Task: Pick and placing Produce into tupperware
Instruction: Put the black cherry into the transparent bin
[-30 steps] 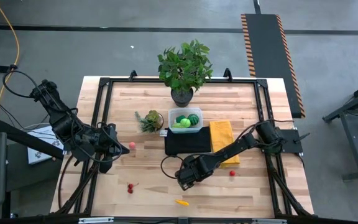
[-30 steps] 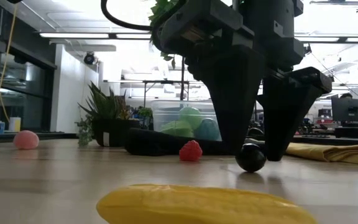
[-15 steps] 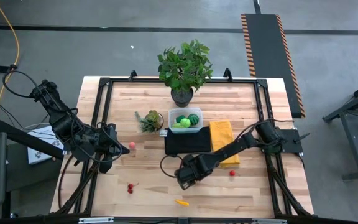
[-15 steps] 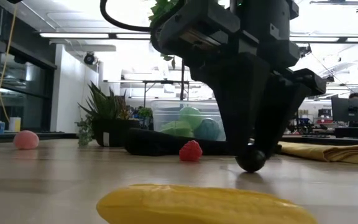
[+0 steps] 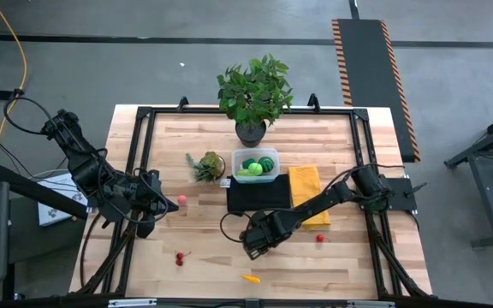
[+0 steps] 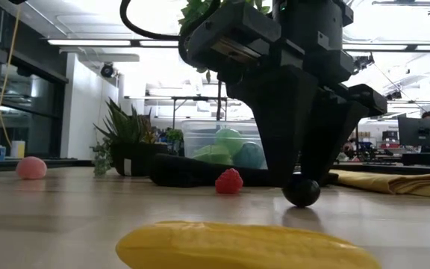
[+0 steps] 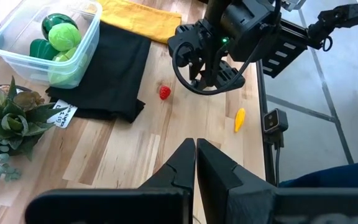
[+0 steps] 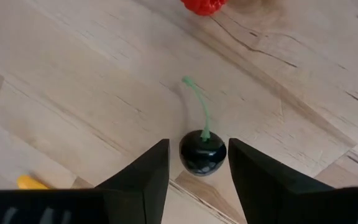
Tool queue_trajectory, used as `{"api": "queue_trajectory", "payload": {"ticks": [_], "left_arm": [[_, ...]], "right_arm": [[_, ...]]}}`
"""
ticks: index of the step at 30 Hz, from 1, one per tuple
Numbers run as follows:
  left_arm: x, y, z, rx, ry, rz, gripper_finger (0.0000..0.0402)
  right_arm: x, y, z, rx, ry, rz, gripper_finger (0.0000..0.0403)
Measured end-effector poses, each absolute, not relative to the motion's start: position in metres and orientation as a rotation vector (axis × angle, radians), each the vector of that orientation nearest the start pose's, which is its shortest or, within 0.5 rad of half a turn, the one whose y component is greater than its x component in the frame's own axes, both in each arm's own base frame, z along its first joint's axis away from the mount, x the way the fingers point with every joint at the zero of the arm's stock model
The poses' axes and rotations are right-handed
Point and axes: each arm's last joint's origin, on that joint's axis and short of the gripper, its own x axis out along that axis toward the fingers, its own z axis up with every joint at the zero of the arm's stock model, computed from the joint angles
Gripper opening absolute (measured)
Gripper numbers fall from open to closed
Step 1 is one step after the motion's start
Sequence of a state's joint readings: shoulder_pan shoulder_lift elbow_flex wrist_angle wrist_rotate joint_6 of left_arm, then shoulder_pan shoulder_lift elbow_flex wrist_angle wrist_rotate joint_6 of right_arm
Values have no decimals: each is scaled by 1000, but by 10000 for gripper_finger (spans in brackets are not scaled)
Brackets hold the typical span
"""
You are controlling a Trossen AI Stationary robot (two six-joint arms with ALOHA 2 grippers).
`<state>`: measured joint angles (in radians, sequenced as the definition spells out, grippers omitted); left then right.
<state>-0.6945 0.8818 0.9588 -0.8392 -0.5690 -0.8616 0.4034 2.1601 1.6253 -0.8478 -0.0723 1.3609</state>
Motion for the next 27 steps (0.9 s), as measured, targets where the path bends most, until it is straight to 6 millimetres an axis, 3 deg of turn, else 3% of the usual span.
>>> {"api": "queue_trajectory", "payload": {"ticks": [27], "left_arm": [[132,-90,323,-396,601,148,5]], "right_arm": [[390,167,153,864,1390,-582,153]]}}
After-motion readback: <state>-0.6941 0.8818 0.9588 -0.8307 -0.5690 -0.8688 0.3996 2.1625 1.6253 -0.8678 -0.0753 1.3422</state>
